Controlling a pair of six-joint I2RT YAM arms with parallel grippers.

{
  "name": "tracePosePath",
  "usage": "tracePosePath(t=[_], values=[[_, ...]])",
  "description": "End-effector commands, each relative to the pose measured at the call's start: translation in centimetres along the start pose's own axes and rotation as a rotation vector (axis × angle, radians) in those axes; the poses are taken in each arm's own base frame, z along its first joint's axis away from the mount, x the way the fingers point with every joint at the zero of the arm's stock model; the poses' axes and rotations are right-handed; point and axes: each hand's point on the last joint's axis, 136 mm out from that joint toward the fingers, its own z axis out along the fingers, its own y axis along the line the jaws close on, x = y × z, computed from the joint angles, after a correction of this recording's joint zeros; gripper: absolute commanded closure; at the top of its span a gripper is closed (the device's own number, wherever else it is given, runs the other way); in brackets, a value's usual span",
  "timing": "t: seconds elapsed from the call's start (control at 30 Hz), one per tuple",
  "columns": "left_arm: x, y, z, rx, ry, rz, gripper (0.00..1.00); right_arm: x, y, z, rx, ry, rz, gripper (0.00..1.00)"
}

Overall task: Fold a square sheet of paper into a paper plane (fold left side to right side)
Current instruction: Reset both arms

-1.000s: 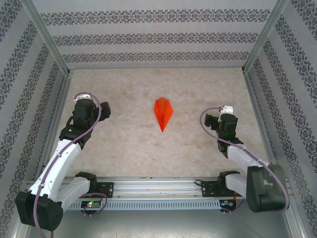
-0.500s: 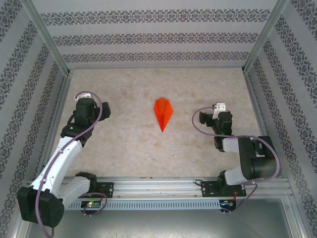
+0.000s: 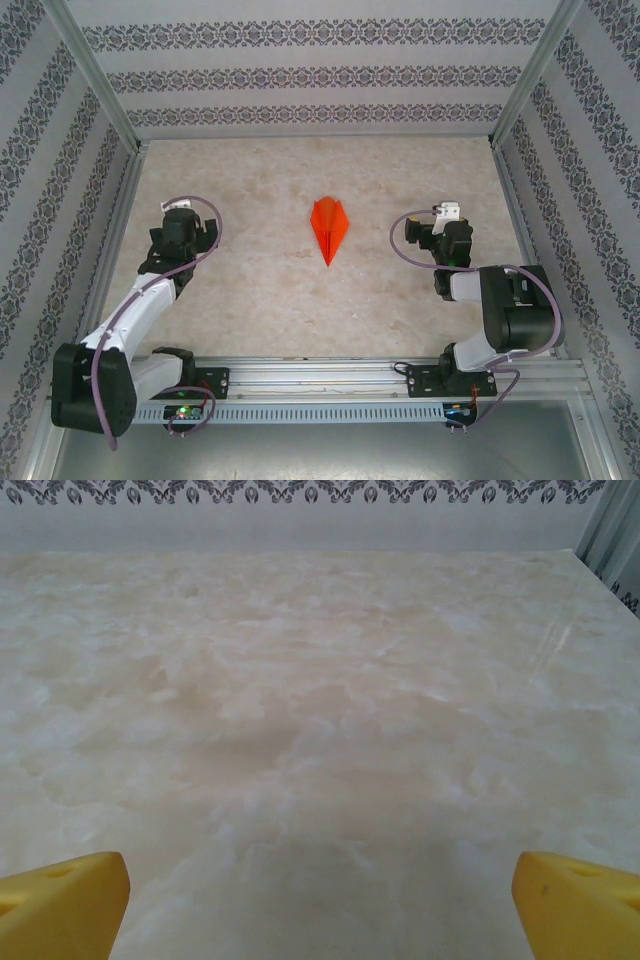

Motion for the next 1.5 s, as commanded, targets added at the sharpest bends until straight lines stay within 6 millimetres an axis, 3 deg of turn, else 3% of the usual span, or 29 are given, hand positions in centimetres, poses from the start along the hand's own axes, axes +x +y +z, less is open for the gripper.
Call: tracePosePath(t=[0.0,0.43,0.53,0.67,1.47], values=[[-1.6,0.5,1.3,-0.035,-0.102,0.065,0.0,-1.5,0.3,0.2,-0.018,-0.047,0.013,0.02],[-0.8,-4.5,4.7,0.216,-0.277,0.076,0.0,-1.4,0.3,0.1,-0.019,-0.045,0.013,0.02],[0.3,-5.1,5.8,0.239,-0.253,0.089,0.0,-1.4,0.3,0.1,-0.017,-0.046,0.013,0.02],[1.7,-5.3,6.7,0.263,-0.279,0.078,0.0,-1.5,0.3,0.2,-0.017,-0.047,0.013,0.02],[1.6,-4.4,7.2,0.252,-0.258,0.036,0.0,-1.5,0.3,0.2,-0.013,-0.047,0.008,0.02]])
